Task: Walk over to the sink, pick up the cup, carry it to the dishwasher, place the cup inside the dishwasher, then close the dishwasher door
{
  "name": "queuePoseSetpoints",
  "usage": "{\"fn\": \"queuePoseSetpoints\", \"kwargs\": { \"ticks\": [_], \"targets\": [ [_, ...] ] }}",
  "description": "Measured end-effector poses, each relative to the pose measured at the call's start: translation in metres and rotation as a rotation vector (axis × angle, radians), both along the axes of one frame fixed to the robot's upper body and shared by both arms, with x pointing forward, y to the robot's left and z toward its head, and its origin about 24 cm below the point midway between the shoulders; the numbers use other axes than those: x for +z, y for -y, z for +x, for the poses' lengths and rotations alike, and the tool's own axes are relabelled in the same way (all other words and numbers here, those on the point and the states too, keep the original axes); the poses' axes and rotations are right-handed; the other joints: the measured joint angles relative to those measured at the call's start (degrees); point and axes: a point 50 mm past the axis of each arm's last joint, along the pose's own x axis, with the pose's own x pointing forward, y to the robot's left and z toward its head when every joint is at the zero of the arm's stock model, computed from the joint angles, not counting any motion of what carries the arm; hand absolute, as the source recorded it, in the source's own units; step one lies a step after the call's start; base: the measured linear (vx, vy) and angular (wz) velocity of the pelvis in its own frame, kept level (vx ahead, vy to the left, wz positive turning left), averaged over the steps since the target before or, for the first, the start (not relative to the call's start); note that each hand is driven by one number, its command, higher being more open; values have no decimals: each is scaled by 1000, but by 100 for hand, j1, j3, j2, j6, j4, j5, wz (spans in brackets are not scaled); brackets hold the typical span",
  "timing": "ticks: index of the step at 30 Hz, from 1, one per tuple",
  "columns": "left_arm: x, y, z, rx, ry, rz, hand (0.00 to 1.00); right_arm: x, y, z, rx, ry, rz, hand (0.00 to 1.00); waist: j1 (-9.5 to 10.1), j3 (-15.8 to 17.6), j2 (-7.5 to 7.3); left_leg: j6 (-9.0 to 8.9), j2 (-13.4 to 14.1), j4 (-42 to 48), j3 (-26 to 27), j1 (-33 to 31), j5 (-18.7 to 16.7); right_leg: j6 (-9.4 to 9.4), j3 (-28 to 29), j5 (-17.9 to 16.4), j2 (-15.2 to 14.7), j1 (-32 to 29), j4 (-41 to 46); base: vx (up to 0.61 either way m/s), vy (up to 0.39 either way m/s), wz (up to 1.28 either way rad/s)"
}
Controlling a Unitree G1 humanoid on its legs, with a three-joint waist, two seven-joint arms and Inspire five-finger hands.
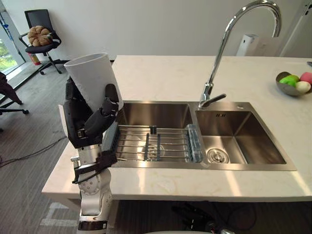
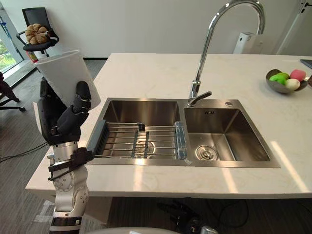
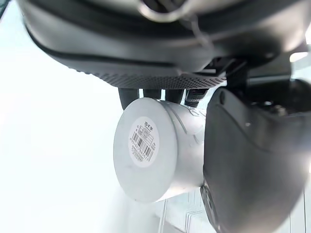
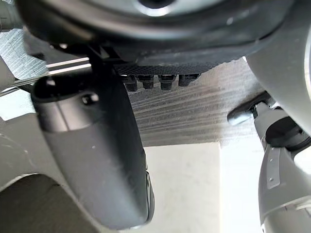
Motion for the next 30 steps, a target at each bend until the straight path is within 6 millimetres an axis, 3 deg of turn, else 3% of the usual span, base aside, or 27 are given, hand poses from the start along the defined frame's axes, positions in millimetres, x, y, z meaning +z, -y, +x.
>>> {"fn": "queuePoseSetpoints", "kwargs": {
  "ticks": [4, 6, 8, 9, 10, 11, 12, 15, 16, 17, 18, 19, 20, 21, 22, 23, 24, 25, 26, 27, 28, 30],
  "targets": [
    [-2, -9, -16, 86, -41, 84, 0, -1, -1, 3, 27, -6, -14, 100, 103, 20, -33, 47, 61, 640, -393, -554, -153, 4, -326, 2, 2, -74, 54, 5, -19, 45],
    [-7, -15, -21, 121, -81, 79, 0, -1, 2, 5, 47, -23, -25, 100, 182, 95, 51, 91, 40, 703, -703, -755, -113, -4, -655, -25, 18, -38, 68, -52, -21, 83],
    [-14, -21, -33, 169, -128, 59, 0, -2, 8, 4, 48, -32, -36, 100, 315, 173, 205, 118, -79, 124, -1116, -712, 291, -8, -1105, -200, 25, -32, 261, -112, -11, 122],
    [-16, -20, -37, 174, -135, 51, 0, -2, 12, 4, 25, -24, -38, 100, 368, 223, 260, 127, -119, 10, -1491, -871, 306, 6, -1537, -349, 23, -38, 453, -131, -18, 177],
    [-18, -20, -38, 173, -144, 49, 0, -2, 15, 3, 10, -24, -43, 100, 466, 229, 289, 186, -130, 9, -1534, -1020, 226, 17, -1900, -430, 8, -34, 549, -124, -37, 197],
    [-19, -20, -40, 175, -153, 49, 0, -3, 18, 1, 1, -28, -48, 100, 560, 230, 279, 432, -167, 12, -1426, -1147, 12, 37, -2245, -494, -45, -17, 573, -123, 12, 209],
    [-20, -20, -41, 177, -154, 49, 0, -6, 22, -3, -28, -55, -46, 100, 616, 285, 16, 890, -278, 178, -882, -1294, -348, -35, -2769, -529, -295, 15, 470, -74, 64, 245],
    [-14, -20, -44, 180, -100, 51, 0, -6, 37, -13, -146, -39, -63, 100, 715, 352, 61, 1362, -141, 1868, 635, -1583, -627, 22, -3996, -594, -832, 149, 1011, 49, 90, 207],
    [-10, -17, -45, 175, -73, 45, 0, -4, 43, -15, -180, -17, -69, 100, 702, 311, 240, 1697, -54, 2005, 998, -1399, -339, -58, -4309, -646, -884, 234, 1376, 117, 105, 211],
    [-6, -9, -40, 133, -40, 37, 0, -1, 51, -13, -221, 17, -78, 100, 566, 391, 396, 1966, -225, 1853, 1222, -1351, -177, -256, -4566, -767, -1182, 259, 2117, 23, 156, 260],
    [3, 1, -34, 81, 27, 29, 0, 0, 53, -9, -253, 29, -78, 100, 329, 435, 528, 2001, -511, 1129, 918, -1331, 309, -193, -4622, -1141, -955, 135, 1829, -149, 102, 260],
    [10, 3, -33, 66, 68, 39, 0, -2, 50, -10, -259, 14, -70, 100, 206, 429, 412, 2040, -628, 736, 771, -1287, 214, -288, -4642, -1069, -726, 89, 1026, -224, 81, 291],
    [23, 8, -28, 27, 152, 53, 0, -4, 42, -10, -243, -1, -61, 100, 205, 461, 282, 1962, -473, 1347, 1357, -1174, -745, 120, -5113, -220, -794, 279, 806, -200, 30, 252],
    [25, 13, -29, -4, 175, 63, 0, -2, 50, -6, -229, -14, -92, 100, 225, 473, 405, 1313, -236, 1568, 1760, -978, -1068, 123, -5609, -210, -919, 474, 994, -111, 141, 236],
    [25, 15, -29, -18, 178, 68, 0, -2, 56, -8, -222, -34, -107, 100, 218, 522, 400, 1015, -157, 1535, 1861, -842, -1068, 139, -5811, -189, -982, 583, 1066, -61, 222, 213],
    [28, 18, -30, -35, 189, 70, 0, -2, 64, -15, -220, -79, -137, 100, 244, 573, 512, 849, -297, 1361, 1852, -661, -1025, 187, -6224, -71, -1120, 883, 1168, -63, 328, 178],
    [29, 18, -32, -31, 193, 72, 0, -3, 66, -19, -212, -112, -156, 100, 356, 589, 568, 1008, -537, 1208, 1603, -576, -1047, 15, -6376, 60, -1231, 1078, 1207, -39, 224, 168],
    [30, 17, -32, -27, 197, 68, 0, -4, 65, -19, -204, -118, -163, 100, 371, 590, 571, 1076, -642, 1197, 1395, -566, -1088, -71, -6362, 119, -1284, 1192, 1284, -29, 288, 165],
    [34, 17, -32, -35, 208, 50, 0, -3, 66, -19, -210, -118, -174, 100, 352, 593, 576, 1238, -873, 1128, 897, -555, -1126, -292, -6124, 168, -1483, 1318, 1654, 39, 229, 217],
    [37, 22, -30, -82, 227, 26, 0, -3, 65, -19, -240, -111, -178, 100, 265, 586, 578, 1384, -1081, 996, 296, -591, -1086, -496, -5404, -179, -1578, 1273, 2064, 55, 245, 240],
    [39, 26, -28, -112, 239, 15, 0, -2, 64, -17, -256, -100, -177, 100, 244, 584, 572, 1453, -1185, 887, -7, -619, -1018, -397, -4894, -424, -1507, 1150, 2201, 76, 102, 263],
    [39, 46, -18, -236, 253, 11, 0, -3, 58, -13, -358, -81, -149, 100, 268, 590, 585, 1381, -1479, 535, -1078, -587, -825, -178, -2878, -1076, -786, 498, 2369, 63, 15, 258]
  ]
}}
